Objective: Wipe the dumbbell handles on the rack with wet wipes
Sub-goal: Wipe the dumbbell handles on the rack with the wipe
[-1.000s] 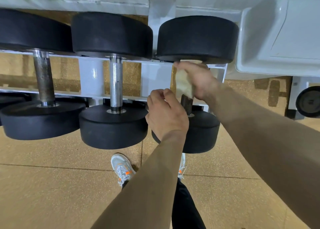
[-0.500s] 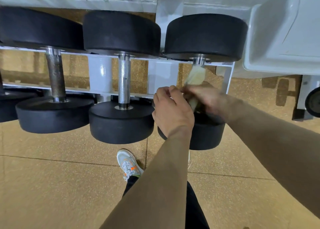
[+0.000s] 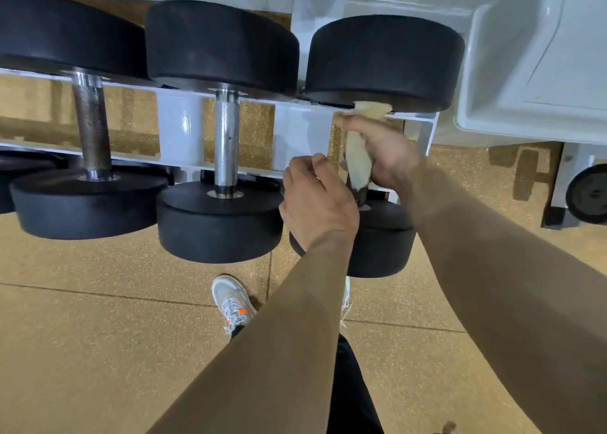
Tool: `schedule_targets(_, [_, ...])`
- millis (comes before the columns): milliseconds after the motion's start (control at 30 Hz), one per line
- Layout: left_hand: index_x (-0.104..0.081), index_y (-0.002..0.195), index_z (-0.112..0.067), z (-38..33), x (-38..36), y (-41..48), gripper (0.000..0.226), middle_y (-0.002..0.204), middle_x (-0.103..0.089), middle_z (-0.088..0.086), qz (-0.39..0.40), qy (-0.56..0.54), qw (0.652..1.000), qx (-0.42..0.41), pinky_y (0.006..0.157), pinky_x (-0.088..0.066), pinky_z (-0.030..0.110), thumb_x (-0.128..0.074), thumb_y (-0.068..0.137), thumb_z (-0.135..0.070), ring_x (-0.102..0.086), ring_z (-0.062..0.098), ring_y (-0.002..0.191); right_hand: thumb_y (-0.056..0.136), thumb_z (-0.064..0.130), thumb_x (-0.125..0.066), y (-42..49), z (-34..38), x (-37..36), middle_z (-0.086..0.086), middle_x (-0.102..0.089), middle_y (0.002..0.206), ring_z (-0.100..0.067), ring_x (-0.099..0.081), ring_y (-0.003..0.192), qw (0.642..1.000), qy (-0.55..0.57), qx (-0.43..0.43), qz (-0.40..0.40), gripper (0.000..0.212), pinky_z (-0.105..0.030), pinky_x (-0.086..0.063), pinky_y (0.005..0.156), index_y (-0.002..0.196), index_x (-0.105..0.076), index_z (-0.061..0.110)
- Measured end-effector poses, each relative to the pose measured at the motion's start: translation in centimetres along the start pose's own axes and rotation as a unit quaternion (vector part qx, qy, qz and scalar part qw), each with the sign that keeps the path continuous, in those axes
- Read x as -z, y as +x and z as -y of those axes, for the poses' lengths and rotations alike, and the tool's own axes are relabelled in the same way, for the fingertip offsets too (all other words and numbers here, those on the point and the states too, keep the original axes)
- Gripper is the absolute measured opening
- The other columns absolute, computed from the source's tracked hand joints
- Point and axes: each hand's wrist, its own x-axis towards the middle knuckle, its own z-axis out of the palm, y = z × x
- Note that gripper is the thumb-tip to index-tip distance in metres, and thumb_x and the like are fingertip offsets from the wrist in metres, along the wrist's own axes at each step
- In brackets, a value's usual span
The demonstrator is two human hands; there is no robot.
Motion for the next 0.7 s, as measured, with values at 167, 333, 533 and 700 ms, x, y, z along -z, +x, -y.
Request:
schedule_targets(167, [-0.052,0.102,-0.024,0.2,0.0,0.2,0.032,0.110,-0.062,-0.003,0.003,0.010,1.000,-0.005,0.097,-0.042,0.052,-0.028,0.102,-0.044,-0.057,0.024,0.099,0.079,0.028,-0.066,0.1,-1.6,1.4,0.005,-0.045,0.054,-0.012,-0.043,0.051,0.978,0.102,-0.082,0.163,0.023,-0.026,-0.045,0.057,0.058,-0.057,0.022])
schedule_targets(333, [-0.055,0.105,-0.020,0.0,0.2,0.1,0.034,0.110,-0.063,0.000,0.016,0.011,1.000,0.003,0.099,-0.041,0.052,-0.029,0.104,-0.042,-0.057,0.026,0.101,0.087,0.019,-0.071,-1.5,-2.5,2.3,-0.014,-0.068,0.084,-0.026,-0.068,0.078,0.987,-0.039,-0.088,0.128,0.021,-0.036,-0.058,0.080,0.102,-0.071,0.004])
schedule_targets(533, [-0.053,0.098,-0.023,-0.3,0.2,-0.1,0.036,0.107,-0.064,0.001,0.010,0.000,1.000,0.008,0.097,-0.043,0.053,-0.025,0.098,-0.047,-0.058,0.028,0.100,0.086,0.012,-0.077,-3.1,-2.0,-0.5,-0.007,-0.064,0.063,-0.020,-0.064,0.056,0.971,-0.219,-0.028,-0.096,0.017,-0.018,-0.050,0.044,0.077,-0.064,0.006])
schedule_targets(700, [-0.052,0.097,-0.026,0.0,0.0,0.1,0.040,0.105,-0.065,0.000,0.008,-0.001,1.000,0.001,0.095,-0.045,0.053,-0.021,0.093,-0.052,-0.060,0.028,0.097,0.080,0.020,-0.079,-0.2,-0.1,-2.3,0.003,-0.063,0.069,-0.013,-0.063,0.062,0.973,-0.141,0.009,-0.180,0.020,-0.020,-0.051,0.050,0.090,-0.065,0.011])
